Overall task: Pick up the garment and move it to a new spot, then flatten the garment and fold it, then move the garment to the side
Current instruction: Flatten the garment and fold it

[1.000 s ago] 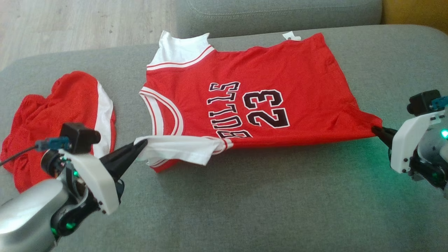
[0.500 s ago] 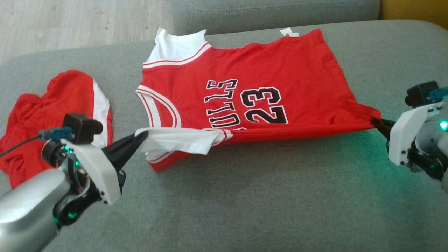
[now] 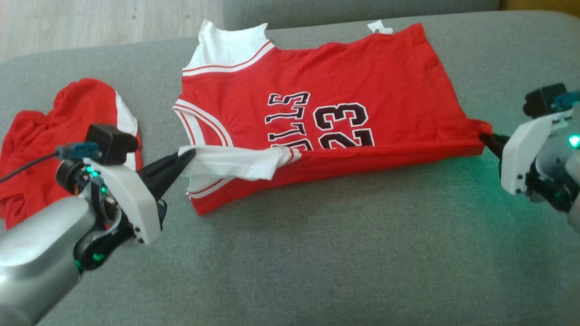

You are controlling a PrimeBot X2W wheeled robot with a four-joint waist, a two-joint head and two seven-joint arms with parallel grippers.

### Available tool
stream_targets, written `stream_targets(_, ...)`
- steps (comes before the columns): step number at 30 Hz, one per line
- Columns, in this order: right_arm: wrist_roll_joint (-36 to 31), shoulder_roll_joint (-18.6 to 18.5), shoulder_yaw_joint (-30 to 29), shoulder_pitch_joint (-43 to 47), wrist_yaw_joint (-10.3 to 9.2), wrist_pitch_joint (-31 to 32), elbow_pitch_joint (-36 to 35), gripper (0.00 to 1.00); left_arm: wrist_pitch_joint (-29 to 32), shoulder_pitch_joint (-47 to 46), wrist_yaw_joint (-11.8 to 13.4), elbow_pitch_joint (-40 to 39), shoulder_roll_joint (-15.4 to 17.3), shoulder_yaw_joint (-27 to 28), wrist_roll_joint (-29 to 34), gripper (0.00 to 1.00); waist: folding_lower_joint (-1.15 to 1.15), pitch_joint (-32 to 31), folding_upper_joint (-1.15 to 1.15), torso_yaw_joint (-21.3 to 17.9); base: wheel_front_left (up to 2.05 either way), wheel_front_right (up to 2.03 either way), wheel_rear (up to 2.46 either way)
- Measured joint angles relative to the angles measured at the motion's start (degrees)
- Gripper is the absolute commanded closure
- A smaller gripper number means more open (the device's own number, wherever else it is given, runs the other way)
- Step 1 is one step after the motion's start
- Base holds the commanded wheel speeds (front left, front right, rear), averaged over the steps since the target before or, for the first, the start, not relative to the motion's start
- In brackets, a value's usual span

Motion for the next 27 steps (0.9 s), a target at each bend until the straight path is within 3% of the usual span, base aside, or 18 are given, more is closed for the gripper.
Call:
stream_targets(16, -1.5, 3.3, 0.3, -8.3, 0.00, 0.8, 5.7, 1.00, 0.5, -9.4, 0.0, 6.9, -4.0, -4.6, 0.6, 1.00, 0.01, 5.7, 0.00, 1.3, 0.00, 0.00, 0.00)
stream_targets(17, -1.5, 3.5, 0.3, -8.8, 0.00, 0.8, 6.0, 0.61, 0.5, -10.2, 0.0, 7.7, -4.2, -4.9, 1.1, 1.00, 0.00, 6.1, 0.00, 1.4, 0.00, 0.00, 0.00)
stream_targets(18, -1.8, 3.6, 0.4, -9.3, 0.00, 0.6, 6.2, 0.00, 0.5, -10.9, 0.0, 8.6, -4.5, -5.0, 1.6, 0.66, 0.00, 6.5, 0.00, 1.4, 0.00, 0.00, 0.00)
stream_targets(19, -1.9, 3.8, 0.4, -9.9, 0.00, 0.1, 6.6, 0.00, 0.2, -11.8, 0.0, 10.0, -5.0, -5.1, 2.5, 0.00, 0.00, 6.9, 0.00, 1.5, 0.00, 0.00, 0.00)
stream_targets(24, -2.6, 5.0, 0.1, -12.5, 0.00, -2.8, 9.6, 0.00, -4.4, -15.7, 0.0, 17.1, -9.2, -3.9, 4.0, 0.00, 0.01, 8.3, 0.00, 2.0, 0.00, 0.00, 0.00)
stream_targets(27, -3.3, 5.9, -1.1, -13.5, 0.00, -7.8, 11.2, 0.00, -9.2, -16.0, 0.3, 21.0, -12.2, -1.5, 3.2, 0.00, 0.00, 8.3, 0.00, 2.3, 0.00, 0.00, 0.00)
